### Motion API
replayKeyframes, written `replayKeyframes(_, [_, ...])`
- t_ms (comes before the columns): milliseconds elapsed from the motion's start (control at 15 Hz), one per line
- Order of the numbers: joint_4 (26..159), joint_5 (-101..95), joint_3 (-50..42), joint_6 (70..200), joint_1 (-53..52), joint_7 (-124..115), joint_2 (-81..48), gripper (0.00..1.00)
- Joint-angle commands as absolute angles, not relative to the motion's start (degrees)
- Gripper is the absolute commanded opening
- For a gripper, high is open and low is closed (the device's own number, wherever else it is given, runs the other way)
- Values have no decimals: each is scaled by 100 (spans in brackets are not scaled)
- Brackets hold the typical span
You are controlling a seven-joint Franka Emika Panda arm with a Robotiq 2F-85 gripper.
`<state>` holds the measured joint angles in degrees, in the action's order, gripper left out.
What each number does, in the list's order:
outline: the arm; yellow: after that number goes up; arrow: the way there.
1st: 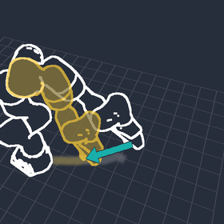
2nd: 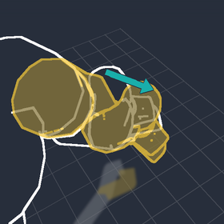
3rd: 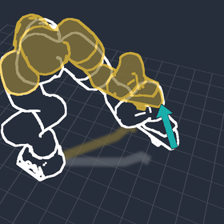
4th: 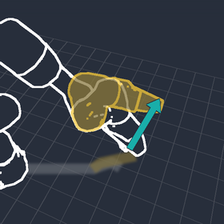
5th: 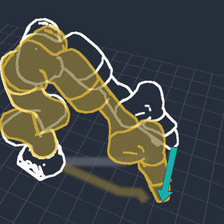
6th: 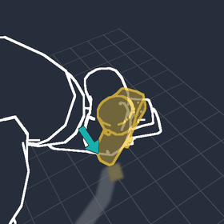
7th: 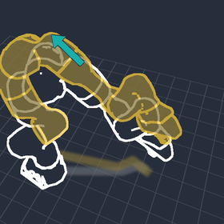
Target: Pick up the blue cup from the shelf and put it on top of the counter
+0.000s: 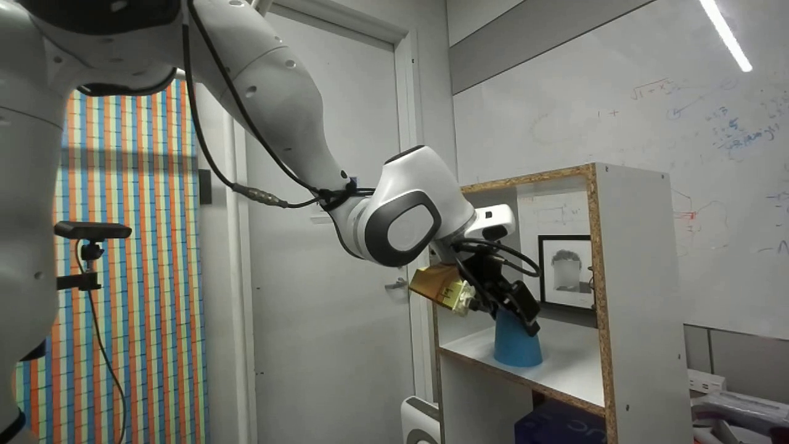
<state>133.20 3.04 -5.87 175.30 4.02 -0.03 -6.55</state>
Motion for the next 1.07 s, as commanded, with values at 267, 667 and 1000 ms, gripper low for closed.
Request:
replayKeyframes(267, [13199,234,-490,16944,383,-118,-307,46])
replayKeyframes(667, [13411,235,-311,14502,306,-239,1177,46])
replayKeyframes(1000, [12812,367,-151,12020,214,-438,2089,46])
